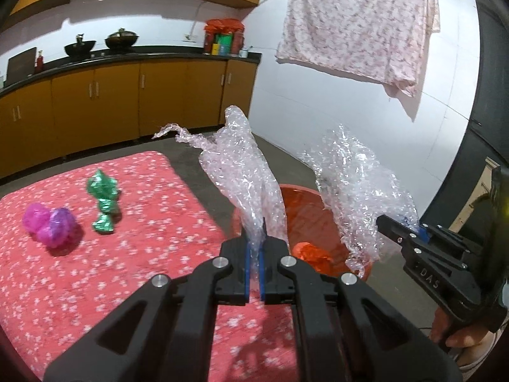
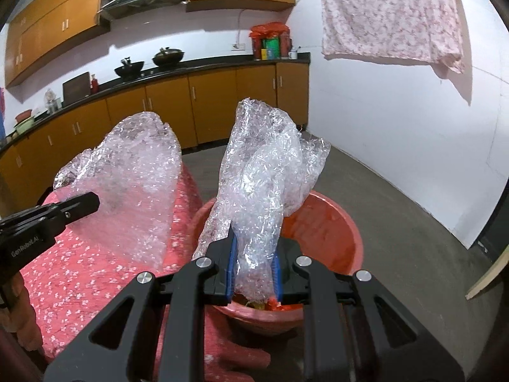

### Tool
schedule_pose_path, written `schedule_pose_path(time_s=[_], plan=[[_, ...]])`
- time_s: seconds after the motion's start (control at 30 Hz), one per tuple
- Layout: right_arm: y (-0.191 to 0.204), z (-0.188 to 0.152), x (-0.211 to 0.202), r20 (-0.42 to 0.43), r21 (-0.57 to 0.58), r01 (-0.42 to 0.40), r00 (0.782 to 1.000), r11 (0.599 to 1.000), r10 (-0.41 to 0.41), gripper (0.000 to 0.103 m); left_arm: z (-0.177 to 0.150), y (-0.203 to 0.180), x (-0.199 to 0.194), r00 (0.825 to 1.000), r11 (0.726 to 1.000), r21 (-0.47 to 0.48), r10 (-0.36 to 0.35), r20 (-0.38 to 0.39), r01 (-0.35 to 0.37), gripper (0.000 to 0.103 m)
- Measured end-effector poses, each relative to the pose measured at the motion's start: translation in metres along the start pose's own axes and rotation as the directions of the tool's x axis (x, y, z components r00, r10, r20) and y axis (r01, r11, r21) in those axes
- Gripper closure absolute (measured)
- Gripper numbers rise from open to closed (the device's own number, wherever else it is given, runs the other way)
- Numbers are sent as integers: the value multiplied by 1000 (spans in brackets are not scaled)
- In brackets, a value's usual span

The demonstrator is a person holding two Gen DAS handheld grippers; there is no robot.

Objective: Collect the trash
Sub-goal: 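Carry both bubble-wrap bags over the basket and open both tools to drop them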

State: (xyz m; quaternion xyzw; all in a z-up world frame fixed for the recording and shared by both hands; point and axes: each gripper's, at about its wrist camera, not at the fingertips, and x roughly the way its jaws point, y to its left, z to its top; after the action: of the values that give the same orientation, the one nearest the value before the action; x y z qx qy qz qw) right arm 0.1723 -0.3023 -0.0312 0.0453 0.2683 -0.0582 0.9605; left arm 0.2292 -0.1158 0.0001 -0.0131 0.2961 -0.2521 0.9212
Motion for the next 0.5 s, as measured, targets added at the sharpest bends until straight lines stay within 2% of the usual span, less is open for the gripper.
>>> schedule_pose_path(time_s=[0.5], plan=[[-30,-4,15,-20,60,37,999,998,-36,85,0,-30,46,997,997,36,-62,-49,64,98]])
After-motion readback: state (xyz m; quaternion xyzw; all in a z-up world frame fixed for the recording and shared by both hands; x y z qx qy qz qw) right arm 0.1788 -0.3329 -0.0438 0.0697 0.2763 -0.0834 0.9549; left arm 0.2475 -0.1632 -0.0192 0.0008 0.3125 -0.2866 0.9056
